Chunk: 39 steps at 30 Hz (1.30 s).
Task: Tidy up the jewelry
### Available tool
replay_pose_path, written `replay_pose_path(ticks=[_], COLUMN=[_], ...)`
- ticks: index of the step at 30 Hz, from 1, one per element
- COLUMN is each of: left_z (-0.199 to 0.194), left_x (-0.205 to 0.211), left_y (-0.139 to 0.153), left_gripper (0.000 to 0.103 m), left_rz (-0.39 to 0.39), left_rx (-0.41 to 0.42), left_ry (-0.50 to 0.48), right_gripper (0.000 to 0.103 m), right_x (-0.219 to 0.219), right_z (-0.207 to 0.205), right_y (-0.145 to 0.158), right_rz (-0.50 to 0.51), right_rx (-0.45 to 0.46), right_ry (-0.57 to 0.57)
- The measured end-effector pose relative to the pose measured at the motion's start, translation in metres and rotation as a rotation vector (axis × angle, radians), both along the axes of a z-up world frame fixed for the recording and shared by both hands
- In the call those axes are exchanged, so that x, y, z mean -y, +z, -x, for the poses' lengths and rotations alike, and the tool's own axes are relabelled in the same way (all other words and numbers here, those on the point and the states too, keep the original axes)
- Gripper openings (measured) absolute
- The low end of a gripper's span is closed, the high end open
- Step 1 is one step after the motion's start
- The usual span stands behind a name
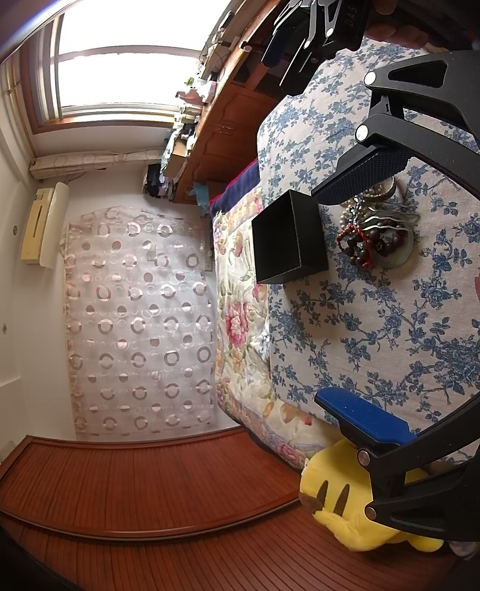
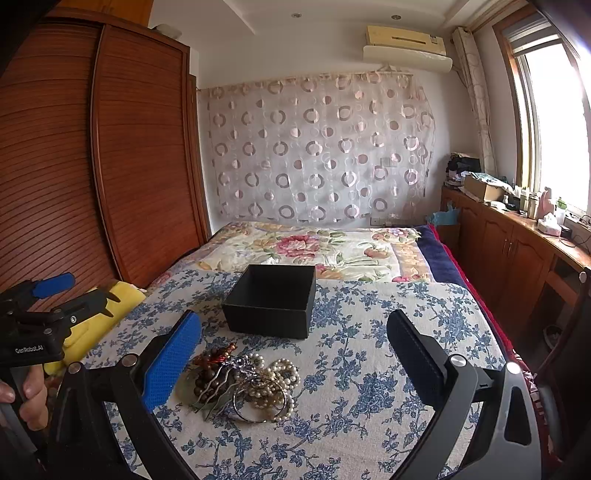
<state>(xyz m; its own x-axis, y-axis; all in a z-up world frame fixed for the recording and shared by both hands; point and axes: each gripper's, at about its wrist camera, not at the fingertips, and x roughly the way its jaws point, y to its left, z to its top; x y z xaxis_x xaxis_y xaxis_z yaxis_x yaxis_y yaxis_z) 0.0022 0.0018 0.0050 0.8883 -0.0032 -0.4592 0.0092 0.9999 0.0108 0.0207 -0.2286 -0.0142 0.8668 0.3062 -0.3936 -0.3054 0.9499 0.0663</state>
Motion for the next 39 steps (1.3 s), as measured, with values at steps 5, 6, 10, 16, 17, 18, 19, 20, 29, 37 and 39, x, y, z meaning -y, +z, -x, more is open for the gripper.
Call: replay_pose_path(ticks=[5, 6, 10, 16, 17, 18, 19, 20, 29, 37, 39], left_z=[0.0052, 0.0054, 0.0055, 0.0056, 0.0057, 0.0056, 0.0055, 0.0056, 0.0059, 0.0062, 0.0062], left_x=[0.0020, 0.0020, 0.0020, 0.0022, 0.0022, 0.0021, 0.0021, 0.0020, 0.0022, 0.0033, 0.0035], left_y=[0.0024, 0.0024, 0.0025, 0.0024, 0.0021, 0.0021, 0.0025, 0.0027, 0.0020, 0.0048, 0.0042], left_gripper=[0.095, 0.095, 0.095, 0.095, 0.095, 0.095, 0.095, 0.095, 0.095, 0.095, 0.095], left_rz=[-0.001, -0.001, -0.002, -0.001, -0.002, -0.001, -0.002, -0.001, -0.001, -0.001, -0.001], left_rx=[0.004, 0.005, 0.005, 0.006, 0.006, 0.006, 0.006, 0.005, 0.007, 0.006, 0.006], left_ry=[0.000, -0.001, 0.000, 0.000, 0.000, 0.000, 0.000, 0.000, 0.000, -0.002, -0.002], right_gripper=[0.101, 0.101, 0.101, 0.101, 0.101, 0.101, 0.101, 0.101, 0.101, 0.101, 0.101], right_x=[0.0001, 0.0000, 0.0000, -0.0004, -0.0004, -0.0003, -0.0004, -0.0004, -0.0006, -0.0002, -0.0002], right_z=[0.0004, 0.0005, 0.0006, 0.0007, 0.0007, 0.0007, 0.0007, 0.0008, 0.0009, 0.0009, 0.0011], right_y=[0.0007, 0.0007, 0.0009, 0.0011, 0.0012, 0.0012, 0.0012, 0.0013, 0.0014, 0.0009, 0.0004], right_rz=[0.000, 0.000, 0.001, 0.001, 0.001, 0.001, 0.000, 0.001, 0.001, 0.000, 0.001], right_rx=[0.002, 0.002, 0.002, 0.003, 0.004, 0.003, 0.003, 0.003, 0.005, 0.005, 0.006], right_ry=[0.001, 0.001, 0.001, 0.001, 0.001, 0.001, 0.001, 0.000, 0.000, 0.001, 0.000])
